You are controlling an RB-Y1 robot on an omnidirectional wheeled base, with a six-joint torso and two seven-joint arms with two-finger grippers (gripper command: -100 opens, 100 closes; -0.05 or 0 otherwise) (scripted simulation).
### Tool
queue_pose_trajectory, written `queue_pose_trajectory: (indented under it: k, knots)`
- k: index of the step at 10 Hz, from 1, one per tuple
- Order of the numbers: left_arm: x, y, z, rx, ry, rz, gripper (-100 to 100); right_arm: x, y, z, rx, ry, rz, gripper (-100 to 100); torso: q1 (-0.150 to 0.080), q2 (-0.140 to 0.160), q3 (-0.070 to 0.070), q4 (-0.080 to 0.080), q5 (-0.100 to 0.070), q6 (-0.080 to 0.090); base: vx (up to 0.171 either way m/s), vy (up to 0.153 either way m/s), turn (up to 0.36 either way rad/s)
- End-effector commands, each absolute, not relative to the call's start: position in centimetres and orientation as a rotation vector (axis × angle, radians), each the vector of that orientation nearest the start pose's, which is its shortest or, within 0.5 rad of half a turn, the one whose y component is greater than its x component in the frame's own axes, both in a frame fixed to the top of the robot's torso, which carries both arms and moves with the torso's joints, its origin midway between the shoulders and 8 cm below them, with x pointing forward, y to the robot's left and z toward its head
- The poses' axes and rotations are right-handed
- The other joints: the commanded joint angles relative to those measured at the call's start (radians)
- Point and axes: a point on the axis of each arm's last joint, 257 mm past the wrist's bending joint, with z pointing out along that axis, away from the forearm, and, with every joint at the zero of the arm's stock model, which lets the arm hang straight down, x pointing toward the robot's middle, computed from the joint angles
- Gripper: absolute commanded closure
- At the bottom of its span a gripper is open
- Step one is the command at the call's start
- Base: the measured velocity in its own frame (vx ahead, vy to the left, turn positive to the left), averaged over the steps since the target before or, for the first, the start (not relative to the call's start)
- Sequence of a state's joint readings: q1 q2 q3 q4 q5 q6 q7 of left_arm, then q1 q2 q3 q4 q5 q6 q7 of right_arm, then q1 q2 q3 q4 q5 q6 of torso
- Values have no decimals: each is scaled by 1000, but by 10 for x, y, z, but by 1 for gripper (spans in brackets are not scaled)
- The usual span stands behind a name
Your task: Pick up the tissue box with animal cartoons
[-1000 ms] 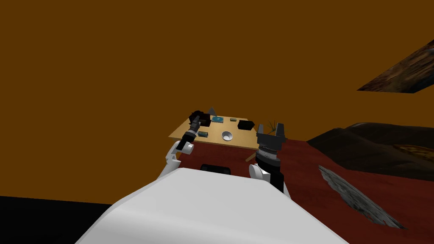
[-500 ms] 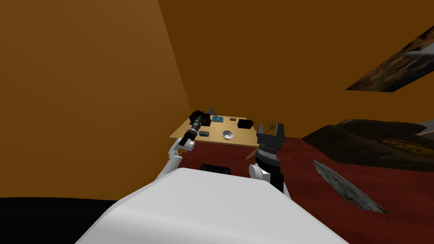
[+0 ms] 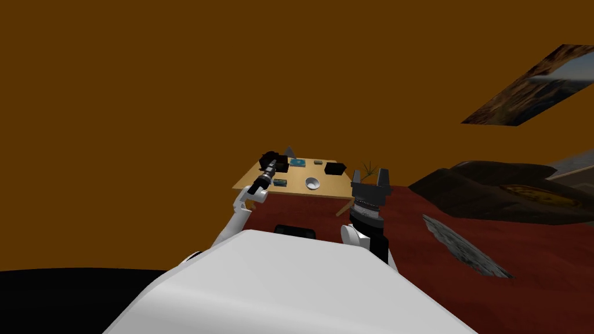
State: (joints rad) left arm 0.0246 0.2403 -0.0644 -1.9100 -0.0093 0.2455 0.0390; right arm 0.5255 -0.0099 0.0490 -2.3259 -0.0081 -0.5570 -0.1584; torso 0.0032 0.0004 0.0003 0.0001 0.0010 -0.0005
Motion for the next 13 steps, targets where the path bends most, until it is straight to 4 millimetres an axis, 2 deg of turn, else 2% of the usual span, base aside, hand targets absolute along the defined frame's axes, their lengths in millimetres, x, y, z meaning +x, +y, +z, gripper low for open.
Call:
queue_pose_trajectory:
  k: [1,2,3,5,8,13]
  knots:
    - [544,241,-144,-1017,1341,-1101,-100,325,-263,46,654,520,1515,0,0,0,0,0,0,0,-31,56,-83]
    - [544,242,-150,-1036,1357,-1086,-100,325,-263,46,654,520,1515,0,1,0,0,0,0,0,-29,47,-43]
    - [553,245,-157,-1060,1377,-1070,-100,325,-263,46,654,520,1515,0,0,0,0,0,0,0,-28,53,-62]
    - [552,247,-166,-1086,1399,-1048,-100,325,-263,46,654,520,1515,0,0,0,0,0,0,0,-12,30,-25]
    - [566,257,-192,-1176,1460,-988,-100,325,-263,46,654,520,1515,0,-1,-1,-1,0,0,0,-9,27,-64]
    - [571,273,-231,-1314,1541,-894,-100,325,-263,46,654,520,1515,0,-2,-3,-2,-1,0,0,10,23,-51]
